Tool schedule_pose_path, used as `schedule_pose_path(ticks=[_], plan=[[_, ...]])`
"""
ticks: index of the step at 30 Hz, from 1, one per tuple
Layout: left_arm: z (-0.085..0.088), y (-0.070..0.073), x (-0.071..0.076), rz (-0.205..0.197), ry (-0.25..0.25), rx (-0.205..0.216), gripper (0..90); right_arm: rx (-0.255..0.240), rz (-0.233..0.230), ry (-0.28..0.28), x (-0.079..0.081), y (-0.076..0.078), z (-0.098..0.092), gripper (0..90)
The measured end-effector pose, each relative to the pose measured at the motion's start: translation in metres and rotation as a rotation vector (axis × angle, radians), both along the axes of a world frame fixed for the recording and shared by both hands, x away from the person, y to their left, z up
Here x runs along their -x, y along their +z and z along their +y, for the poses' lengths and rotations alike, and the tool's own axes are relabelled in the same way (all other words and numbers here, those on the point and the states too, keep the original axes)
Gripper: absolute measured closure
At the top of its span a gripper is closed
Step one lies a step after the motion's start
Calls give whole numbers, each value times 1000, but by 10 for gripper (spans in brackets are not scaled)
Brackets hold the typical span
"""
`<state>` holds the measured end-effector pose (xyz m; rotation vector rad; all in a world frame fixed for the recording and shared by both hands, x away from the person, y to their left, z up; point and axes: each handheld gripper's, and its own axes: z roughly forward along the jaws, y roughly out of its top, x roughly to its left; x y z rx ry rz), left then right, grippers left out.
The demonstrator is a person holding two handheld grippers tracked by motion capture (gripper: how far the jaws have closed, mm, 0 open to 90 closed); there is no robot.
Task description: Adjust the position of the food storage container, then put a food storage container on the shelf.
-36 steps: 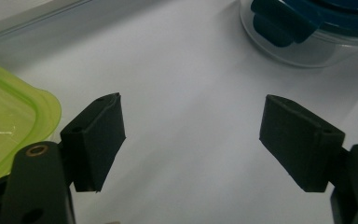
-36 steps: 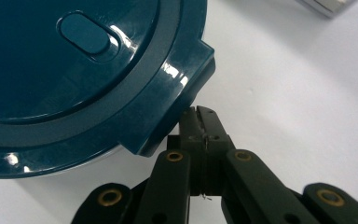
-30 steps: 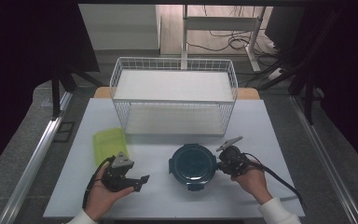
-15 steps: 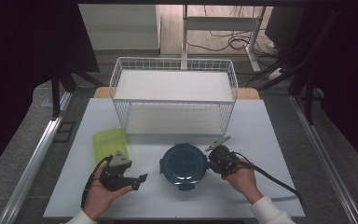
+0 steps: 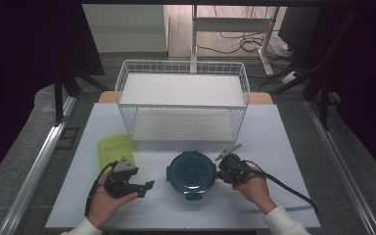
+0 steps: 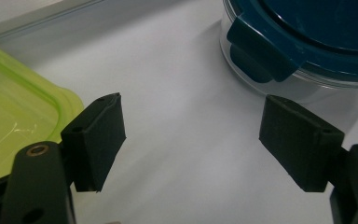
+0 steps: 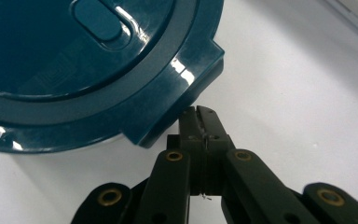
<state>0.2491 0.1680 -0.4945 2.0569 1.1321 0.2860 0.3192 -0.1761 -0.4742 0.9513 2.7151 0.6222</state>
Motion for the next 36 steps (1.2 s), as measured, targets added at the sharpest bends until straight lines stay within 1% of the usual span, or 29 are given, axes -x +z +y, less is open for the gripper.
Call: schedule_pose_path(ticks=[1, 2, 3, 4, 5, 6, 7, 8, 9, 10, 11, 12, 13, 14, 15, 16, 17, 18, 19, 20, 23, 24, 25, 26, 27, 28, 29, 32, 36], plan=[[-2, 1, 0, -8, -1, 4, 218, -17, -24, -10, 1, 4, -4, 885], [-2, 1, 0, -8, -1, 4, 218, -17, -24, -10, 1, 4, -4, 885], [-3, 4, 0, -20, -3, 9, 217, -39, -66, -29, 3, 11, -12, 885], [-3, 4, 0, -20, -3, 9, 217, -39, -66, -29, 3, 11, -12, 885], [-4, 7, 2, -35, -3, 17, 217, -109, -93, -60, 5, 17, -22, 882], [-4, 7, 2, -35, -3, 17, 217, -140, -113, -81, 7, 19, -27, 874], [-5, 10, 4, -46, -4, 17, 217, -170, -135, -92, 10, 20, -33, 857], [-5, 10, 4, -46, -4, 17, 217, -170, -135, -92, 10, 20, -33, 857], [-5, 10, 6, -48, -4, 16, 217, -263, -146, -106, 15, 22, -43, 826], [-6, 11, 7, -50, -1, 17, 217, -263, -146, -106, 15, 22, -43, 826], [-6, 12, 8, -51, 2, 16, 216, -331, -143, -113, 20, 24, -51, 800], [-6, 12, 9, -53, 5, 21, 216, -331, -143, -113, 20, 24, -51, 800], [-6, 13, 10, -55, 4, 15, 216, -388, -139, -104, 24, 27, -55, 666], [-6, 13, 10, -55, 4, 15, 216, -388, -139, -104, 24, 27, -55, 666], [-6, 14, 11, -55, 6, 16, 215, -423, -120, -111, 26, 29, -56, 501], [-6, 15, 11, -55, 11, 24, 215, -423, -120, -111, 26, 29, -56, 501], [-6, 15, 11, -54, 12, 30, 213, -460, -94, -106, 27, 28, -55, 375], [-7, 16, 10, -53, 16, 36, 213, -460, -94, -106, 27, 28, -55, 375], [-9, 17, 9, -51, 12, 39, 211, -491, -65, -103, 28, 27, -54, 324], [-9, 17, 9, -51, 12, 39, 210, -491, -65, -103, 28, 27, -54, 324], [-12, 16, 8, -49, 18, 44, 204, -536, -29, -93, 27, 25, -52, 267], [-13, 17, 7, -48, 20, 43, 201, -534, -21, -91, 26, 24, -51, 254], [-13, 17, 6, -47, 20, 48, 193, -520, -16, -79, 26, 22, -50, 229], [-13, 17, 6, -47, 20, 48, 187, -520, -16, -79, 26, 22, -50, 229], [-14, 19, 6, -38, 28, 70, 180, -515, -6, -82, 25, 21, -49, 206], [-14, 19, 6, -38, 28, 70, 177, -515, -6, -82, 25, 21, -49, 206], [-16, 20, 5, -29, 26, 88, 177, -516, -1, -84, 25, 21, -49, 202], [-20, 22, 4, -12, 16, 105, 163, -519, 15, -92, 24, 20, -48, 191], [-30, 23, 0, 34, -2, 134, 138, -521, 42, -102, 20, 17, -45, 184]])
